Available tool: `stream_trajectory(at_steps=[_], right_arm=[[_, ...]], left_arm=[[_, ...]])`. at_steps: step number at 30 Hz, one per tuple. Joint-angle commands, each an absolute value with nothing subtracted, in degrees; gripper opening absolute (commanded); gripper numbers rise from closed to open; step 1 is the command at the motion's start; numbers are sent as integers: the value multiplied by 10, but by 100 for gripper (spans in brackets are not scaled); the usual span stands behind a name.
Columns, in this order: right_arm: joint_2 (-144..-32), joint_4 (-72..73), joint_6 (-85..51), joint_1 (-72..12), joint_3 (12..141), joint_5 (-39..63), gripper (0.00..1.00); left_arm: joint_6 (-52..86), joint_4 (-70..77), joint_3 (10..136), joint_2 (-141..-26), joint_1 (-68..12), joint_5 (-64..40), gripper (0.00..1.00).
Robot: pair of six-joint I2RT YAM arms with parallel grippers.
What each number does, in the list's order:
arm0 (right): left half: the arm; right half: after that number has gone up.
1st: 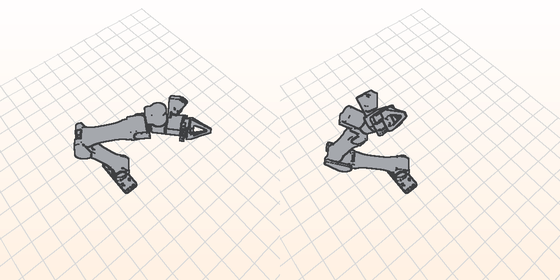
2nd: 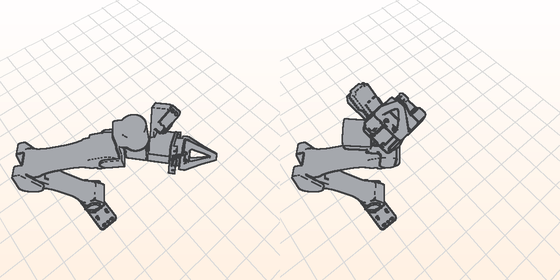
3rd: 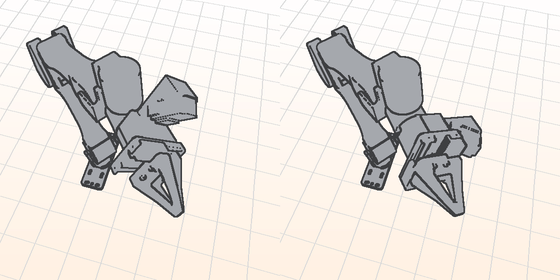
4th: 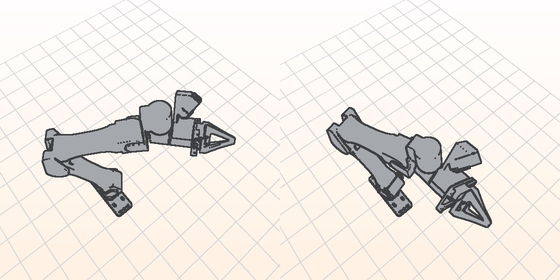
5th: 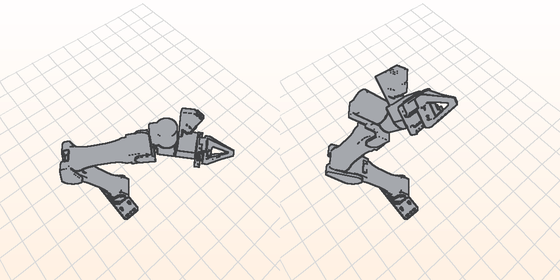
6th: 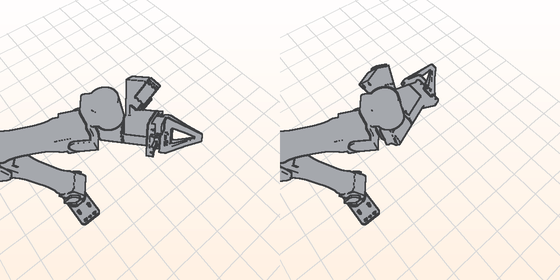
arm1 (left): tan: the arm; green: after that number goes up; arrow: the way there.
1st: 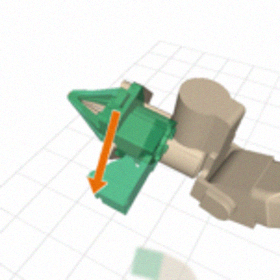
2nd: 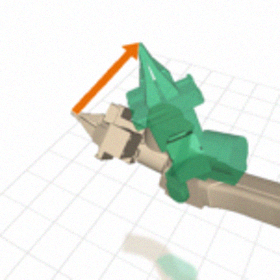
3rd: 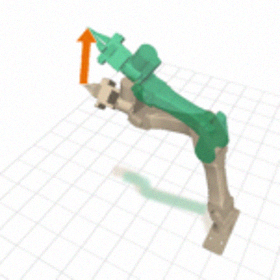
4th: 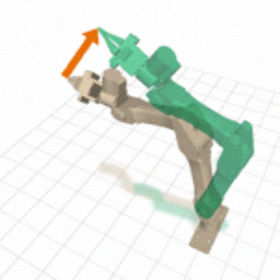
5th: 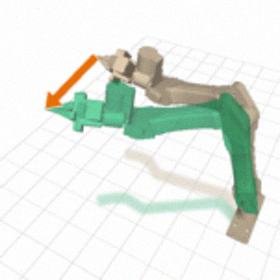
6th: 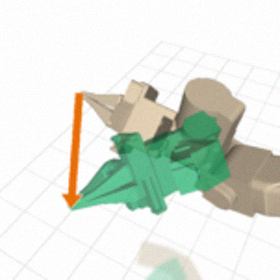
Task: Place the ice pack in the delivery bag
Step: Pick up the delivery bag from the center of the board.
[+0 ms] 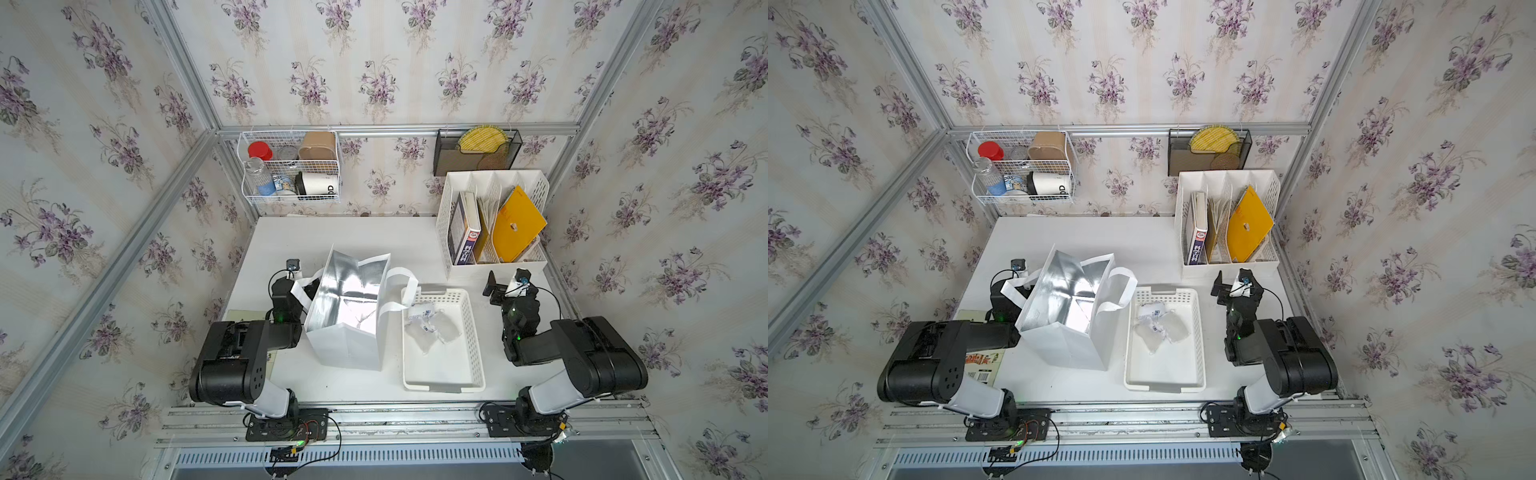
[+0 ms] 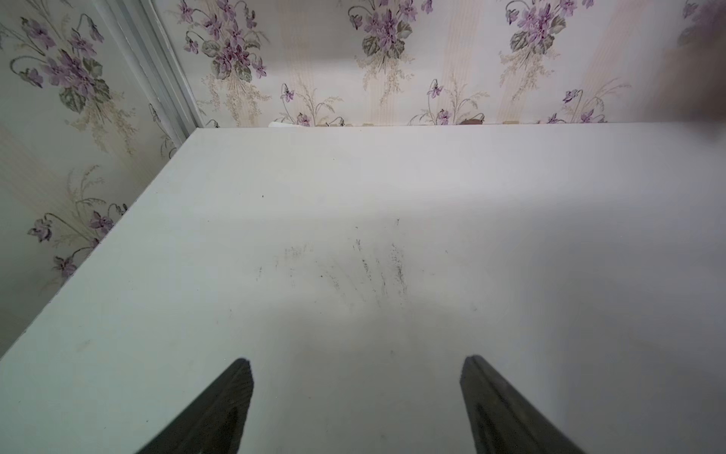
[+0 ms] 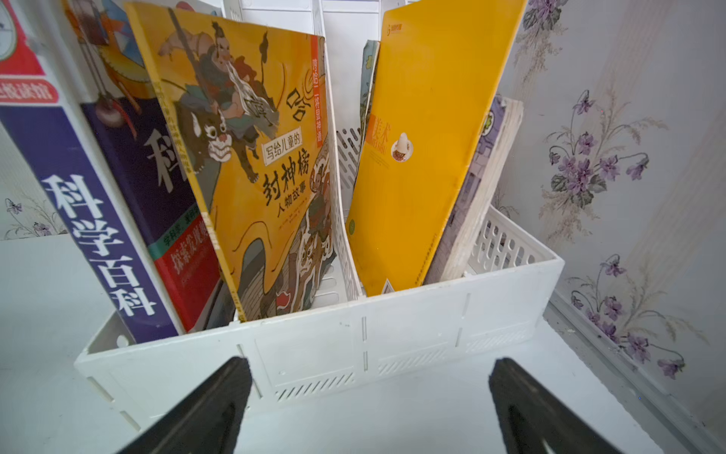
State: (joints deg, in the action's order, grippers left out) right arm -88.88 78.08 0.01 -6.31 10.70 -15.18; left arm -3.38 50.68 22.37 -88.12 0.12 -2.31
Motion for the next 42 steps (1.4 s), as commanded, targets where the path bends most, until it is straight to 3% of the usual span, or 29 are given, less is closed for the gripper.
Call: stream_trajectory(at_steps=[1,16,20,21,24,25,26,27,28,30,35,42], right_arm=[[-889,789,0,-63,108,-154,100],[-884,829,4,-65,83,-155,100],[-793,846,2,-74,27,-186,100],[-699,712,-33,-74,35,-199,100],[-562,468,-105,-75,91,-213,100],[-531,403,-129,-74,107,-214,100],[-498,358,-152,-74,122,-212,100],[-442,209,-241,-73,166,-216,100],[-432,166,-287,-73,174,-216,100],[-400,24,-323,-72,223,-185,100],[-375,-100,-381,-72,282,-127,100],[-441,-267,-342,-73,447,35,100]], left_arm=[[-46,506,225,-882,2,-40,87],[-37,538,205,-874,4,-23,87],[-8,591,121,-763,4,49,89],[23,543,110,-681,4,71,90],[131,285,147,-495,4,107,90],[165,194,170,-450,5,122,99],[193,114,188,-415,6,129,99],[193,91,192,-415,6,132,99],[291,7,211,-339,6,147,99],[323,-53,224,-278,6,109,99],[365,-210,327,-231,7,97,100],[291,-397,546,-307,6,-23,93]])
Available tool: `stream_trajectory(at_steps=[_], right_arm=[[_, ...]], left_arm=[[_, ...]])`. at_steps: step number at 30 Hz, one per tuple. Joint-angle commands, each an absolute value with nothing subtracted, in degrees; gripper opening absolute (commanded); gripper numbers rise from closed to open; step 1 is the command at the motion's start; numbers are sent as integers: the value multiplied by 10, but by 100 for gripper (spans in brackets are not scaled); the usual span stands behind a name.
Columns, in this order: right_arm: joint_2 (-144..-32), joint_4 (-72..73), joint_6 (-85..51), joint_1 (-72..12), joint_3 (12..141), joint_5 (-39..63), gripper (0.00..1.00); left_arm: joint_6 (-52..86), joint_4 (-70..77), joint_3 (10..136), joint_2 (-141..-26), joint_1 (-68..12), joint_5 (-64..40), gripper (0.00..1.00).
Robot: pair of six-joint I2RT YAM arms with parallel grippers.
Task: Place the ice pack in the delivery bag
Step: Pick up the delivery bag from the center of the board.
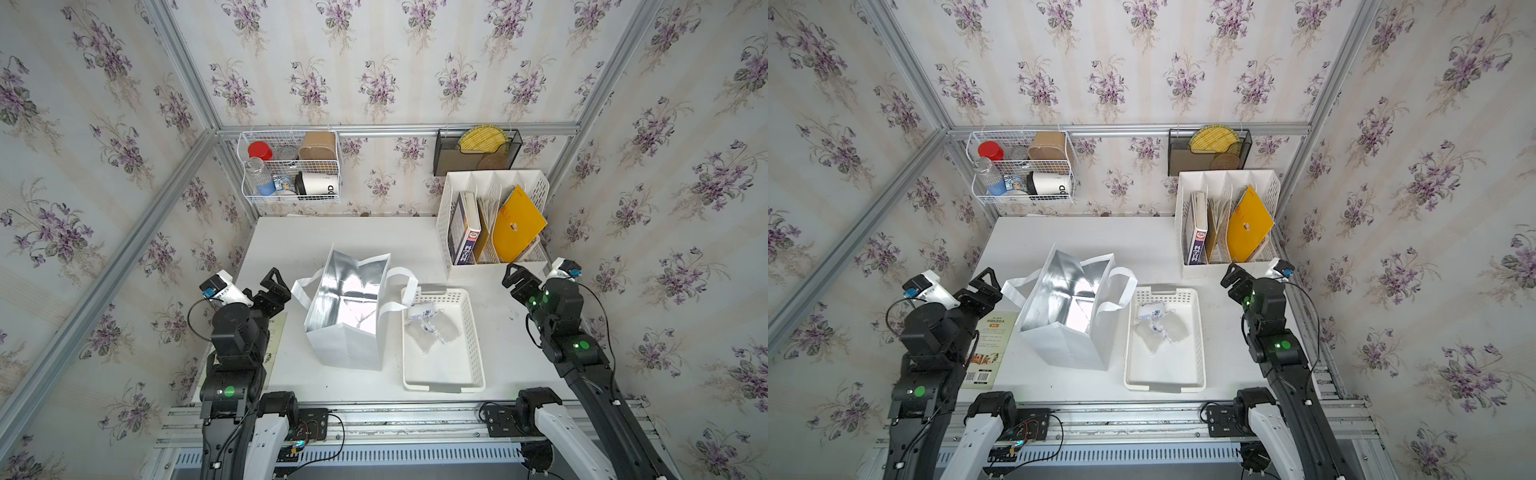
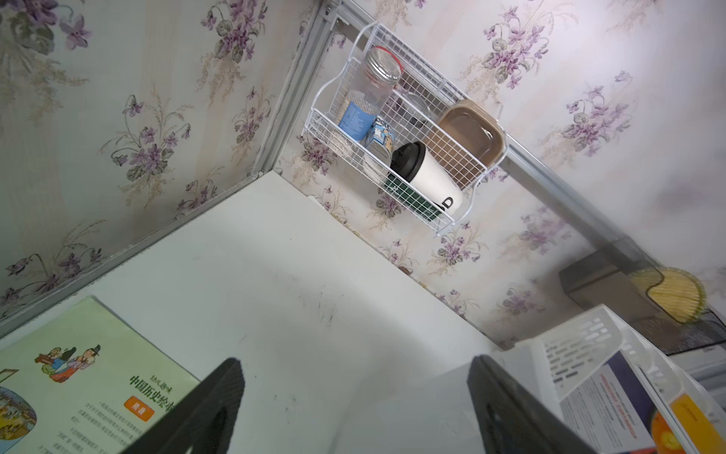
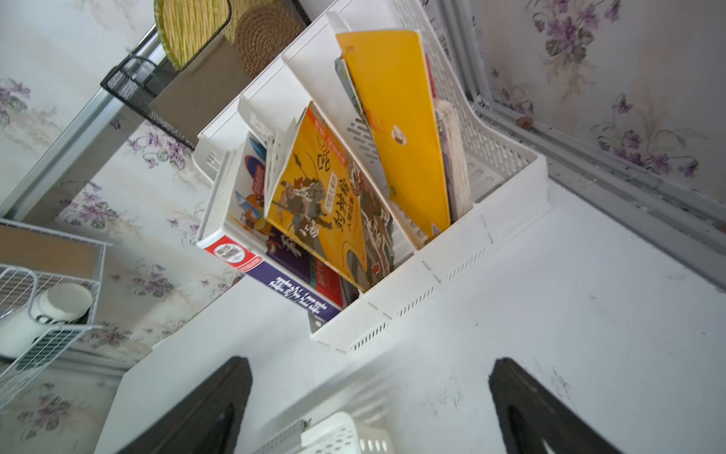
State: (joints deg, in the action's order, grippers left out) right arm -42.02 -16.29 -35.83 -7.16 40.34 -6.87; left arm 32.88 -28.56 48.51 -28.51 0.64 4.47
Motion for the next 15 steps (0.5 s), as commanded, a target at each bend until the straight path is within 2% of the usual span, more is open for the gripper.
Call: stream_trajectory(at_steps=[1,6,8,12,15], right_arm=[[-451,-281,-334,-73,468,61,100],[-472,-322,-323,-77,546,144,100],[-475,-333,-323,-86,566,152,100],[-484,-363,-325,-126,585,127,100],[-499,-384,-334,-198,592,66,100]], left_arm=[[275,-423,573,-318,6,-43,93],[209,-544,714,-390,6,-125,92],[190,-589,774,-418,6,-143,88],[160,-632,859,-443,5,-177,89],[145,-669,900,-482,3,-260,88]])
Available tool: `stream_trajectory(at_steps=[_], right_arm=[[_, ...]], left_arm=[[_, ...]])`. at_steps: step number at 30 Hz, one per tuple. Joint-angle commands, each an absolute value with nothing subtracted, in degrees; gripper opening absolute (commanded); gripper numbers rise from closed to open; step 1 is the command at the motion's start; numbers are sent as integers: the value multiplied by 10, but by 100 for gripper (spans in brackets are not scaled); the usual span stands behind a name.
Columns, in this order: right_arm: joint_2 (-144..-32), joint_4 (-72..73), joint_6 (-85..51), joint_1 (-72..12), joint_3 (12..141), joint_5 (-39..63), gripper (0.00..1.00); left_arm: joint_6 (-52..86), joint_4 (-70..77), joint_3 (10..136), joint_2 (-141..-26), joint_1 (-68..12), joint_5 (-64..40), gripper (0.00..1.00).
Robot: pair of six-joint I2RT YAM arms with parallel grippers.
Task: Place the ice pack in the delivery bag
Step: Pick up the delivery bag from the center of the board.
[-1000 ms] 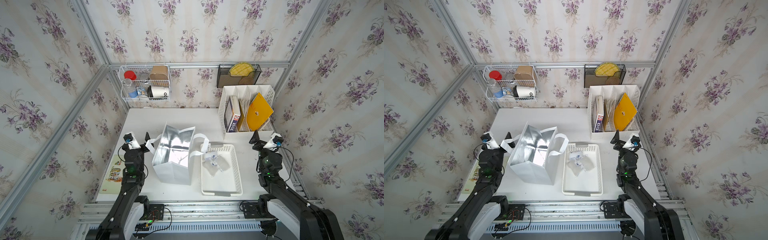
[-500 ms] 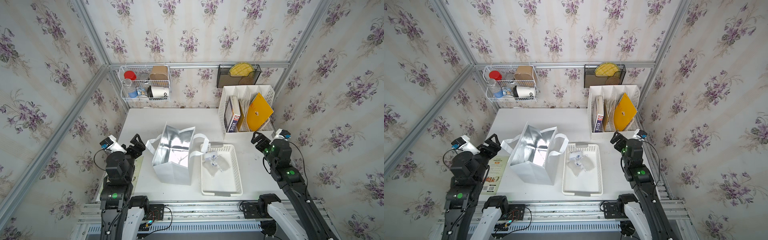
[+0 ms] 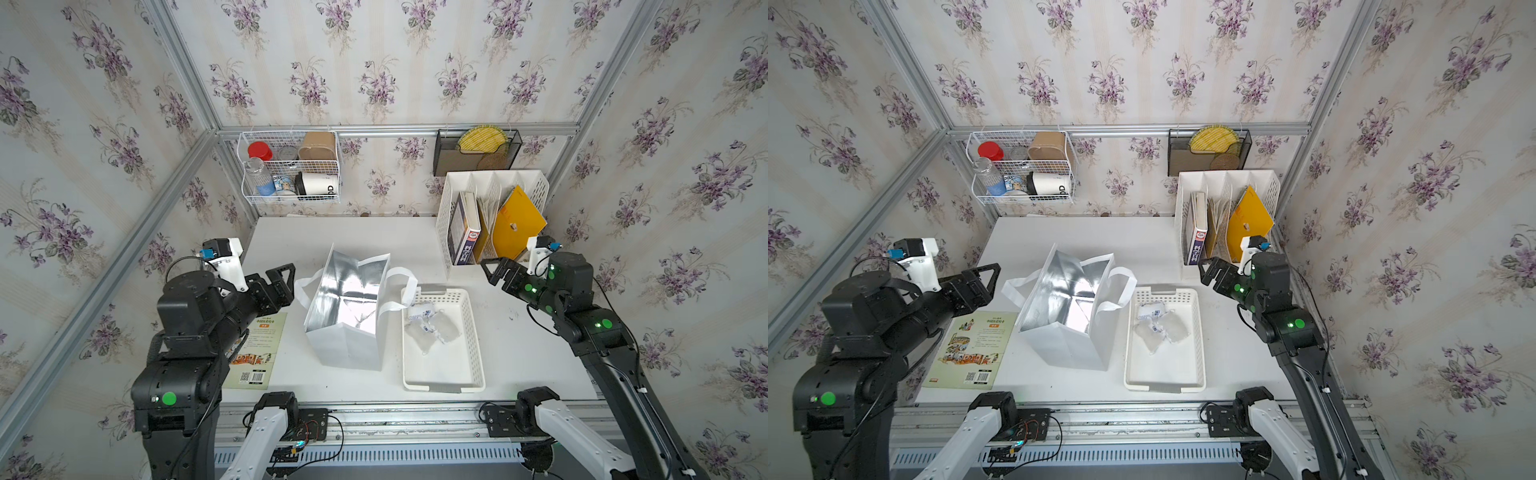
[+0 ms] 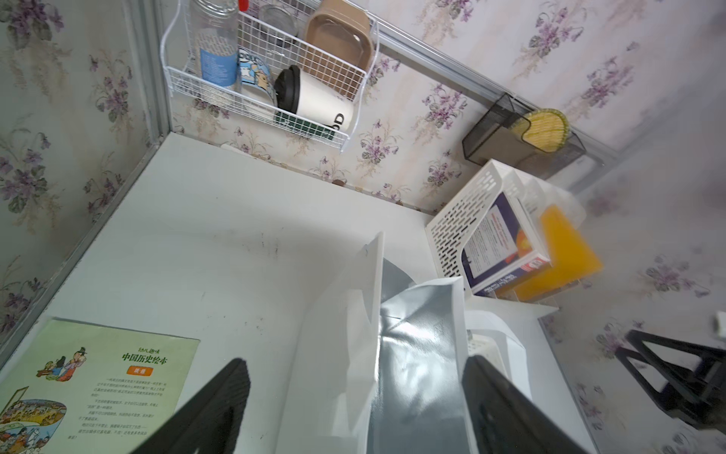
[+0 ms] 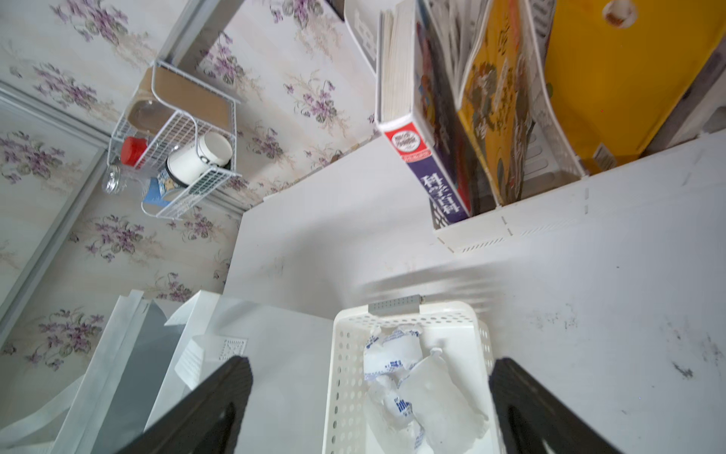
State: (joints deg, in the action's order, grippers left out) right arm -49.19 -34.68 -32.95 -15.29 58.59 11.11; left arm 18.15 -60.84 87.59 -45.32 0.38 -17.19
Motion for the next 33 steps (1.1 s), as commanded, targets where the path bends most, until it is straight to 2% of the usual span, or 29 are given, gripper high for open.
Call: stream_trajectory(at_steps=[1,3,7,11,16,19,24,28,33], right_arm=[[-507,-390,-337,-221,596,41,100],[-528,-405,-349,-290,606,-11,100],[-559,-406,-365,-381,626,-51,95],[-580,-407,-380,-431,661,-86,92],[-594,-379,-389,-475,701,-68,92],[-604,-365,-393,-500,724,-67,92],[-634,-363,-395,-551,755,-93,90],[-671,-360,-396,-591,769,-112,84],[-707,-356,-394,-621,785,-128,82]], left_arm=[[140,-675,909,-495,0,-284,87],[130,-684,923,-513,-17,-299,85],[124,-711,955,-545,-90,-254,79],[132,-735,976,-568,-175,-160,78],[127,-753,969,-592,-229,-57,77],[125,-764,954,-614,-233,4,76],[132,-743,942,-627,-233,-14,68],[138,-727,938,-627,-233,-17,68],[139,-715,916,-638,-233,-9,70]])
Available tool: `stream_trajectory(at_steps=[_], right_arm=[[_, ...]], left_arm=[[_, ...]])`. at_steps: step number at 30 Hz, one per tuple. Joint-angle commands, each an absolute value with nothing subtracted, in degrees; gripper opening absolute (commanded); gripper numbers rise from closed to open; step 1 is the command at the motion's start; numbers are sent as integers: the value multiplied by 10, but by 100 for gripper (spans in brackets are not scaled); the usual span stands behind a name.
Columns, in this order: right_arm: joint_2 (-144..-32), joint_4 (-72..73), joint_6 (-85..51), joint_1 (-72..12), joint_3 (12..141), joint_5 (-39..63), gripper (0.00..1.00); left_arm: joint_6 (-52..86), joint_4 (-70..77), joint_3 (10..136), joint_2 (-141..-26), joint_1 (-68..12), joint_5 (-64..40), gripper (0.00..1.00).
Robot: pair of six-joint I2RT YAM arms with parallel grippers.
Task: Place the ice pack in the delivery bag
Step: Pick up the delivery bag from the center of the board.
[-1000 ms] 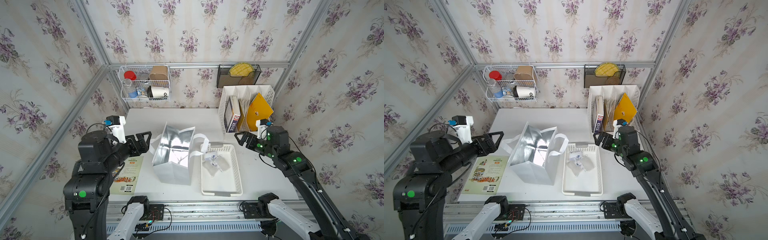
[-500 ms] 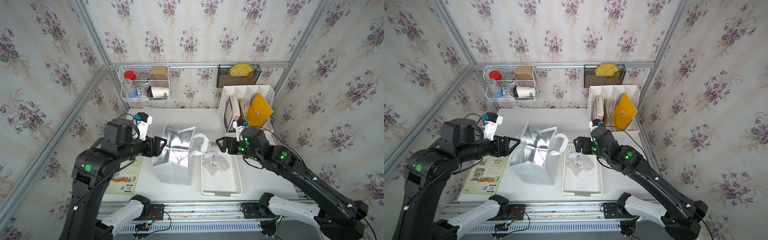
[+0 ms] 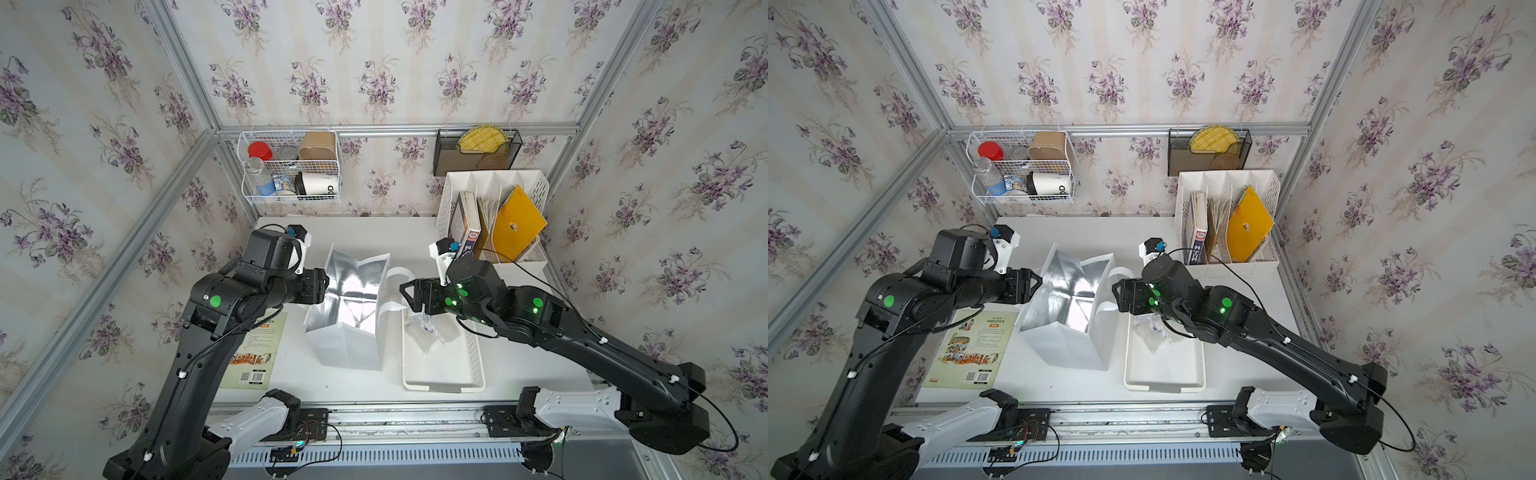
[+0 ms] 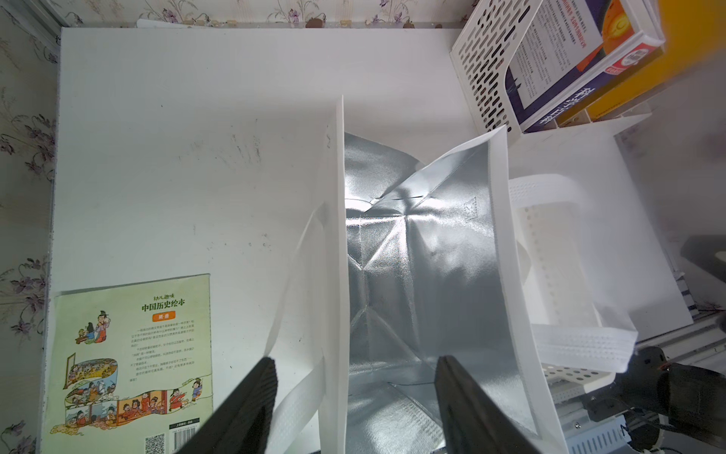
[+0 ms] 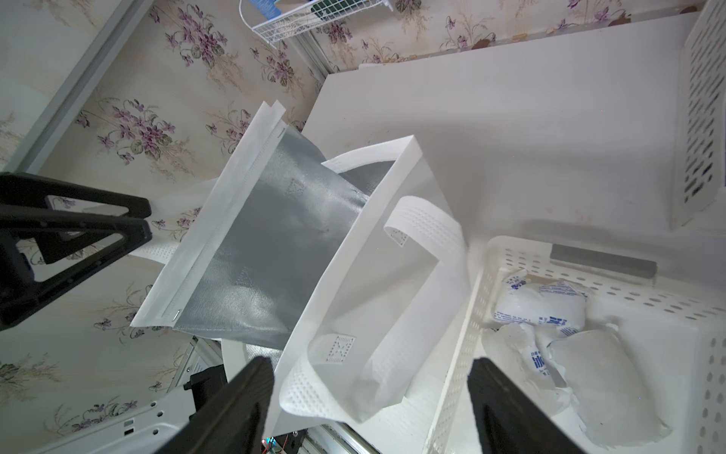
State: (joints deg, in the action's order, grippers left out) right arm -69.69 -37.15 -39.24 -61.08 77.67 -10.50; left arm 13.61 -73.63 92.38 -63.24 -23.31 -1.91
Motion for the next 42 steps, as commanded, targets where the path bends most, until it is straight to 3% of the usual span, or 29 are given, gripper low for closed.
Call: stream_trajectory(at_steps=[1,6,9,16,22,26,29,33,42], right_arm=[[-711,-353,-394,-624,786,-131,82],[-729,-333,-396,-627,774,-135,81],[-743,-328,-399,-627,774,-139,76],[-766,-302,-403,-628,757,-146,69],[-768,-297,-414,-627,721,-181,67],[-769,-287,-419,-626,704,-199,58],[-773,-279,-417,-625,694,-204,56],[-781,-270,-410,-617,685,-214,47],[-788,-214,-392,-588,664,-181,49]], left_arm=[[139,-713,912,-641,-233,-7,70],[138,-700,895,-655,-233,-4,69],[136,-696,884,-663,-233,9,68],[134,-688,863,-672,-233,25,59],[132,-690,860,-682,-232,39,34],[133,-690,858,-685,-233,41,15],[132,-689,860,-683,-232,41,0],[139,-717,899,-683,-232,47,0],[156,-730,949,-654,-232,39,0]])
